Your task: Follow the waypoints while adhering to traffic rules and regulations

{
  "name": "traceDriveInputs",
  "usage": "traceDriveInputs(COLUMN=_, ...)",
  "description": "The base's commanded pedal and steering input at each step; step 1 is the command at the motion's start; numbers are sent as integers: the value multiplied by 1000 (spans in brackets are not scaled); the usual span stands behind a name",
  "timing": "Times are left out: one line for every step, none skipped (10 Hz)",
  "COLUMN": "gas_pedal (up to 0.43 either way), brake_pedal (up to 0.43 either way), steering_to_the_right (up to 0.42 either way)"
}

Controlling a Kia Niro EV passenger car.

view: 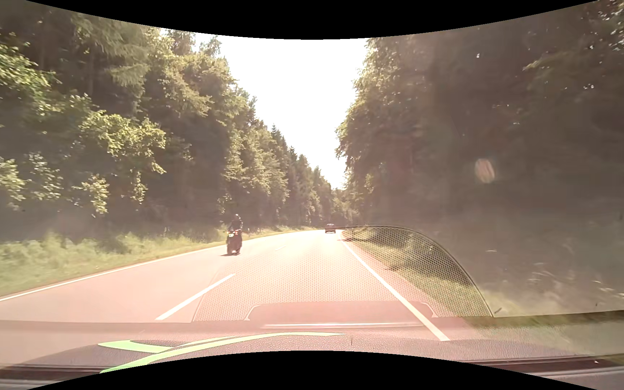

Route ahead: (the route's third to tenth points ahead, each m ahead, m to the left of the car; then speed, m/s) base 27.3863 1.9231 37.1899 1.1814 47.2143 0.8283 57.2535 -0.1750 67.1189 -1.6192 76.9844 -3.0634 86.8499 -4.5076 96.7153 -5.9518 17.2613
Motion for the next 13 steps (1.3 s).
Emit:
traceDriveInputs(gas_pedal=110, brake_pedal=0, steering_to_the_right=11)
traceDriveInputs(gas_pedal=110, brake_pedal=0, steering_to_the_right=11)
traceDriveInputs(gas_pedal=110, brake_pedal=0, steering_to_the_right=11)
traceDriveInputs(gas_pedal=110, brake_pedal=0, steering_to_the_right=10)
traceDriveInputs(gas_pedal=110, brake_pedal=0, steering_to_the_right=9)
traceDriveInputs(gas_pedal=110, brake_pedal=0, steering_to_the_right=8)
traceDriveInputs(gas_pedal=110, brake_pedal=0, steering_to_the_right=7)
traceDriveInputs(gas_pedal=110, brake_pedal=0, steering_to_the_right=7)
traceDriveInputs(gas_pedal=110, brake_pedal=0, steering_to_the_right=7)
traceDriveInputs(gas_pedal=110, brake_pedal=0, steering_to_the_right=7)
traceDriveInputs(gas_pedal=110, brake_pedal=0, steering_to_the_right=7)
traceDriveInputs(gas_pedal=110, brake_pedal=0, steering_to_the_right=7)
traceDriveInputs(gas_pedal=110, brake_pedal=0, steering_to_the_right=7)
